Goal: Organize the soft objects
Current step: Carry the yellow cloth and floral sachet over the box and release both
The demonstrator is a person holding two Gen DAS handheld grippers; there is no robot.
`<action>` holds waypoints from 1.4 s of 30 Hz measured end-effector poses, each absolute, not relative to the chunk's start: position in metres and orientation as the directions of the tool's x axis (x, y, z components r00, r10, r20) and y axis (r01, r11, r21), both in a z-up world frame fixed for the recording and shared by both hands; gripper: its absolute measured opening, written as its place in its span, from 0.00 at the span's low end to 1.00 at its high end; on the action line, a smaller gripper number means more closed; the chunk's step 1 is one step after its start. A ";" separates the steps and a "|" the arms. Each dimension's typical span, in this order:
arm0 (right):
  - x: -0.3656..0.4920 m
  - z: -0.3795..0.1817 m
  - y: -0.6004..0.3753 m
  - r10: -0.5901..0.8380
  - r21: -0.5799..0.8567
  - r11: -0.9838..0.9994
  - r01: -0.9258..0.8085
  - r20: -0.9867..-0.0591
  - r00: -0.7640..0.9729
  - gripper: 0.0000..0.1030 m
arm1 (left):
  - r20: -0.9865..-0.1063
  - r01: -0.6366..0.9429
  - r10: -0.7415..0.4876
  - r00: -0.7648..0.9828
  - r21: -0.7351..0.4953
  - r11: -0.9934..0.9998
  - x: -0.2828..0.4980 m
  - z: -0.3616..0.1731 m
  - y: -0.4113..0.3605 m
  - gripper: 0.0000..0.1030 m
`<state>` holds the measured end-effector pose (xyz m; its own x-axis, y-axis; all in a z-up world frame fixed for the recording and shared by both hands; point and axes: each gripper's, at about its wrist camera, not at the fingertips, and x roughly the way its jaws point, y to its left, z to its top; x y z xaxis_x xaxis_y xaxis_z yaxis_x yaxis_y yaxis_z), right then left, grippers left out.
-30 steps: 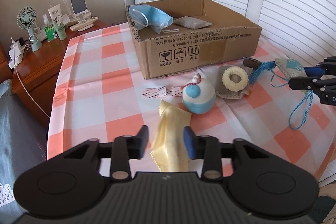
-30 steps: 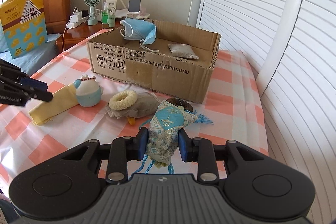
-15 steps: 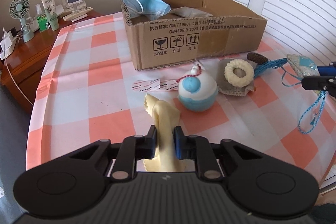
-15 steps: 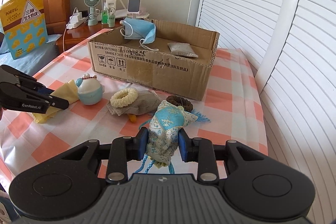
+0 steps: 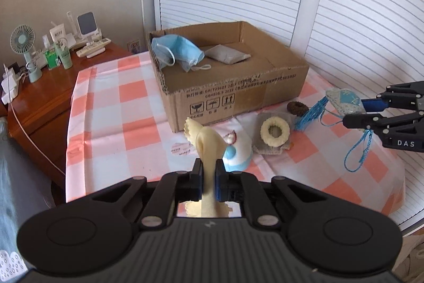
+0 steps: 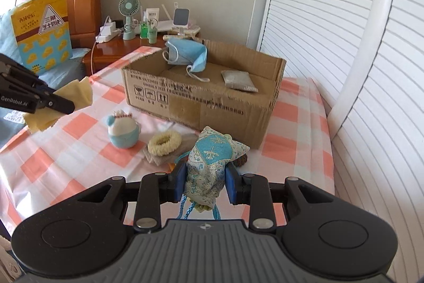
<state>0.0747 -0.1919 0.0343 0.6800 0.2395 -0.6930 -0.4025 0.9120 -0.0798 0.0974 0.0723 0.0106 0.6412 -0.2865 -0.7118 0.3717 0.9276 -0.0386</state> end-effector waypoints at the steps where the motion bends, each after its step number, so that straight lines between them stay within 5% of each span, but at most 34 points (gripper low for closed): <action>1: 0.076 0.038 -0.191 0.246 -0.079 0.910 -0.408 -0.688 0.683 0.34 | -0.704 0.382 -0.295 0.646 -0.037 0.923 0.101 0.018 0.071 0.06; 18: 0.117 0.104 -0.190 0.311 -0.098 0.891 -0.443 -0.580 0.753 0.34 | -0.642 0.430 -0.342 0.686 -0.022 0.903 0.220 0.053 0.016 0.09; 19: 0.120 0.105 -0.189 0.308 -0.103 0.891 -0.443 -0.579 0.755 0.34 | -0.647 0.424 -0.336 0.685 -0.022 0.905 0.225 0.048 0.014 0.14; 20: 0.122 0.105 -0.188 0.308 -0.105 0.890 -0.443 -0.578 0.756 0.34 | -0.653 0.416 -0.327 0.683 -0.021 0.909 0.229 0.043 0.013 0.30; 21: 0.123 0.105 -0.188 0.308 -0.107 0.889 -0.445 -0.578 0.756 0.34 | -0.656 0.401 -0.316 0.686 -0.022 0.916 0.233 0.039 0.012 0.60; 23: 0.128 0.105 -0.187 0.307 -0.109 0.889 -0.444 -0.577 0.757 0.34 | -0.639 0.359 -0.280 0.717 -0.007 0.933 0.233 0.032 0.013 0.91; 42: 0.189 0.108 -0.172 0.307 -0.071 0.902 -0.425 -0.585 0.750 0.34 | -0.570 0.201 -0.138 0.810 0.049 0.978 0.109 0.027 0.045 0.98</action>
<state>0.1885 -0.1717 0.1085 0.7503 0.3075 -0.5853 -0.4252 0.9023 -0.0711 0.1086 0.0452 0.0272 0.8099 -0.1377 -0.5702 0.2005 0.9785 0.0485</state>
